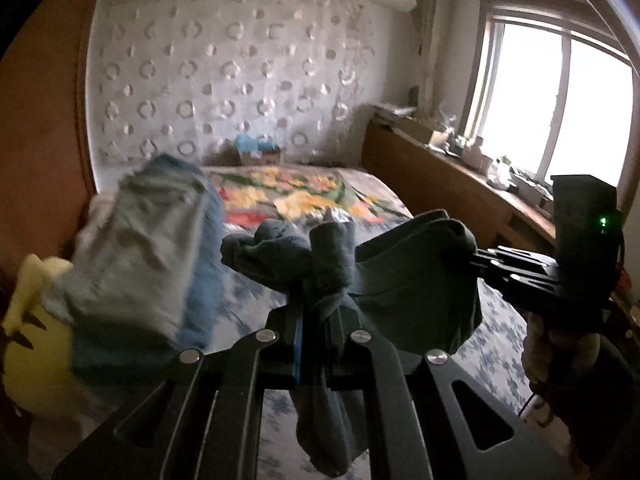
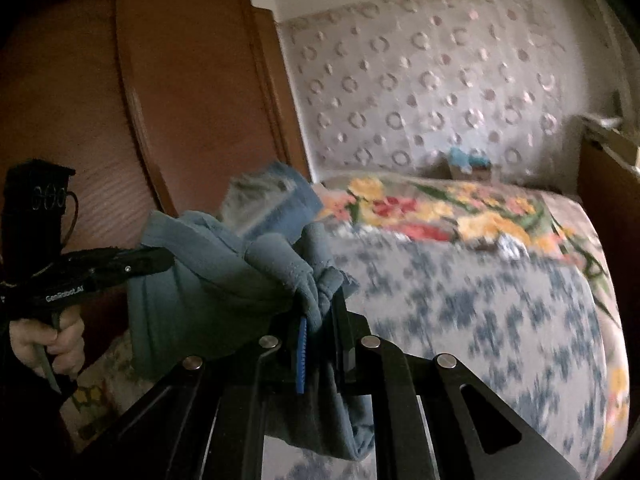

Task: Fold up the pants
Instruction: 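Lift the folded shorts with both tools and carry them onto the clothes stack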

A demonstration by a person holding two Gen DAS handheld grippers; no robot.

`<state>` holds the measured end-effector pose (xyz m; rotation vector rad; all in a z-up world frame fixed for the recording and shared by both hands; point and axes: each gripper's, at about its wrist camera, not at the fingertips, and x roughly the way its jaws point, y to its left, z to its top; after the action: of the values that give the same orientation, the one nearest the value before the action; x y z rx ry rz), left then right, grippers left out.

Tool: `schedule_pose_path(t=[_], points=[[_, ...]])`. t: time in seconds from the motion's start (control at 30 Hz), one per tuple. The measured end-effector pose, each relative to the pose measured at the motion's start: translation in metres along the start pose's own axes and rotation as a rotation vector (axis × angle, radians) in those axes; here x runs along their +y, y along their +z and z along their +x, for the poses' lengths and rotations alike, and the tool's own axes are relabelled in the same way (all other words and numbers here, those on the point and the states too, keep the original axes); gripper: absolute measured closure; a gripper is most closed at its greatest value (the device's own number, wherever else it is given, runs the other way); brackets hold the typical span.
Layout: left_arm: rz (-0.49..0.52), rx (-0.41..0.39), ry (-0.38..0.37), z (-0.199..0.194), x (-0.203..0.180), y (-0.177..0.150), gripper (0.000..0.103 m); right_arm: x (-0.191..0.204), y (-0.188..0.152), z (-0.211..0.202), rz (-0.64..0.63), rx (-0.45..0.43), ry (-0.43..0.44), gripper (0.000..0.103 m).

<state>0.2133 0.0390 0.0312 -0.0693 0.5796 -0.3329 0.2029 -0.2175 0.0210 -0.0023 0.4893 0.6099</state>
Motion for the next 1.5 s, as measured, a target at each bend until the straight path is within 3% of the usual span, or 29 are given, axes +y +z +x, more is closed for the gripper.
schedule_pose_path(t=[0.4, 0.63, 0.93, 1.37, 1.5], points=[[-0.057, -0.097, 0.14, -0.008, 0.076, 0.043, 0.095, 0.006, 0.083, 0.099, -0.121, -0.057, 0.102, 0.093], [-0.108, -0.139, 0.218, -0.007, 0.106, 0.04, 0.095, 0.001, 0.111, 0.175, -0.176, -0.045, 0.149, 0.093], [-0.169, -0.121, 0.299, 0.004, 0.135, 0.031, 0.095, -0.007, 0.139, 0.258, -0.239, -0.024, 0.198, 0.093], [-0.221, -0.07, 0.361, 0.006, 0.151, 0.008, 0.095, 0.004, 0.159, 0.312, -0.276, 0.053, 0.246, 0.093], [-0.216, -0.053, 0.37, 0.006, 0.147, 0.008, 0.095, 0.007, 0.159, 0.31, -0.297, 0.073, 0.235, 0.079]])
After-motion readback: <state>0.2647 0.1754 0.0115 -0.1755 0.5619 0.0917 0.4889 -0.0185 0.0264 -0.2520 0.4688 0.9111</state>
